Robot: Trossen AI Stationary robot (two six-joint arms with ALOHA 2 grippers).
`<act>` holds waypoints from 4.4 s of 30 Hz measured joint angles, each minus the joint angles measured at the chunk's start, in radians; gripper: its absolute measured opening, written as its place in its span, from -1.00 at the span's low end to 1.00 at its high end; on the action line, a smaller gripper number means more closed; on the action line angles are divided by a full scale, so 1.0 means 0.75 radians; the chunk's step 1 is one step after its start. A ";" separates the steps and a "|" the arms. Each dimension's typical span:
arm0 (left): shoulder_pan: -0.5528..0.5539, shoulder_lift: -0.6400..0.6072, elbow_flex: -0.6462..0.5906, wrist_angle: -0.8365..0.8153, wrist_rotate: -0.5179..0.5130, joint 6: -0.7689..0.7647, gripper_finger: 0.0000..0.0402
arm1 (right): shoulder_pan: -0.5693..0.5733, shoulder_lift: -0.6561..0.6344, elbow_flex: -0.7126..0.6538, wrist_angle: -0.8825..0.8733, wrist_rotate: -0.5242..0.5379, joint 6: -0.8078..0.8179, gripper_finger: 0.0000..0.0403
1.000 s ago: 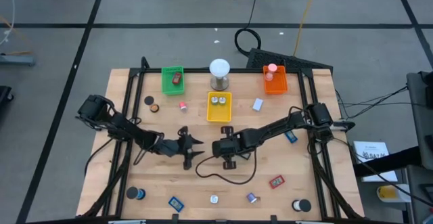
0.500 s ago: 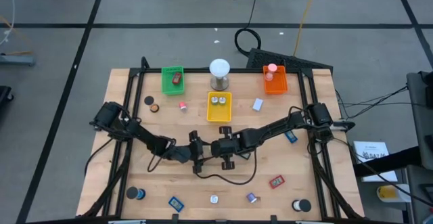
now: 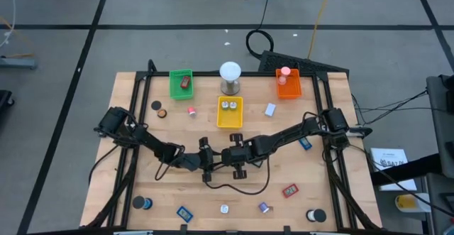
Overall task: Pick & Place Office items
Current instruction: Put the green charger adapter into the yellow bin
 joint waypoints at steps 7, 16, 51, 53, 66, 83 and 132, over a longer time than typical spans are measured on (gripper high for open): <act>0.000 0.000 -0.002 0.003 0.000 0.003 -0.34 | 0.005 0.000 -0.001 0.002 0.008 -0.002 -0.72; 0.041 0.000 -0.104 0.197 0.103 -0.011 -0.34 | 0.090 -0.149 -0.002 -0.214 0.403 -0.009 -0.20; 0.175 0.000 -0.268 0.878 0.664 -0.274 -0.34 | 0.155 -0.231 -0.565 1.320 0.227 -1.059 -0.19; 0.175 0.000 -0.268 0.878 0.664 -0.279 -0.34 | 0.155 -0.231 -0.565 1.322 0.210 -1.059 -0.28; 0.175 0.000 -0.267 0.878 0.665 -0.272 -0.32 | 0.146 -0.231 -0.565 1.309 0.217 -1.024 -0.27; 0.157 -0.035 -0.343 0.860 0.495 -0.158 0.22 | 0.108 -0.251 -0.563 1.135 0.258 -0.837 -0.35; 0.141 -0.205 -0.530 0.774 0.225 -0.123 -0.20 | -0.212 -0.379 -0.318 -0.142 0.098 0.214 0.38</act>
